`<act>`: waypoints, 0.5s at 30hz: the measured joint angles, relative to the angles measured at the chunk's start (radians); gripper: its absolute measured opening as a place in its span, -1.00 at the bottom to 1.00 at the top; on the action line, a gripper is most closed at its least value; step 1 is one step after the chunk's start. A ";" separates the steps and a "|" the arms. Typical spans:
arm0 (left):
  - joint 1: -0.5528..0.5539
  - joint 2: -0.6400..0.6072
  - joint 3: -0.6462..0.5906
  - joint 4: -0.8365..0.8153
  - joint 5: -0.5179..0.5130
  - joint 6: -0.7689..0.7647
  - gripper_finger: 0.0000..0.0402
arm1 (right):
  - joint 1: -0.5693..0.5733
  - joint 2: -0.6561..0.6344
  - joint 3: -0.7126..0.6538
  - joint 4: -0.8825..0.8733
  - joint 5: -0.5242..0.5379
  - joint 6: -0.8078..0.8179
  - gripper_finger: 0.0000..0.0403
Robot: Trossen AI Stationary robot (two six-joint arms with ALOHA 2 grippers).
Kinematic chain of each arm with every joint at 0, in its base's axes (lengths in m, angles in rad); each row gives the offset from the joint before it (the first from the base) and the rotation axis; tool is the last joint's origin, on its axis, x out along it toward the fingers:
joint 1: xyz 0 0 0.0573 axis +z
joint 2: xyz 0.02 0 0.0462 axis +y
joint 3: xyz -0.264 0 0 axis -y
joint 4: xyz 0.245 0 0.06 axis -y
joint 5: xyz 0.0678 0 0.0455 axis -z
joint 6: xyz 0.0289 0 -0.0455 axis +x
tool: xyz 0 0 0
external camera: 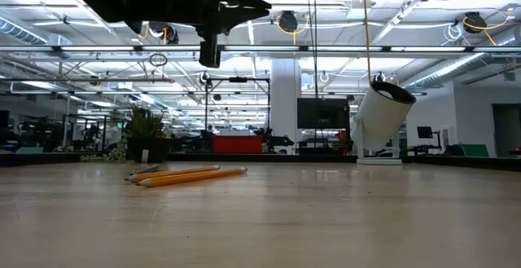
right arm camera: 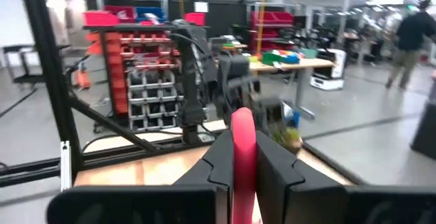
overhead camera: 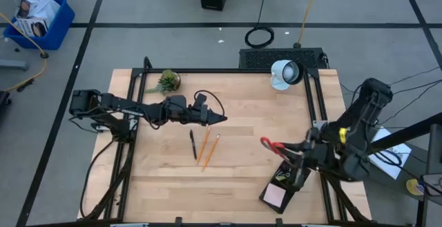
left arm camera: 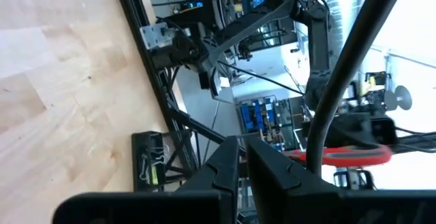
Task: Pick and place office supplies into organizer
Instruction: Put the orange scissors into the desk organizer
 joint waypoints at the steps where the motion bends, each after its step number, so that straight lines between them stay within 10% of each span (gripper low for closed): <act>1: 0.004 0.000 0.000 0.000 0.000 0.006 -0.84 | 0.026 0.000 -0.029 0.027 0.045 0.021 -0.88; 15: 0.015 0.000 0.000 0.001 0.070 -0.004 -0.85 | 0.240 0.002 -0.384 0.530 0.221 0.015 -0.88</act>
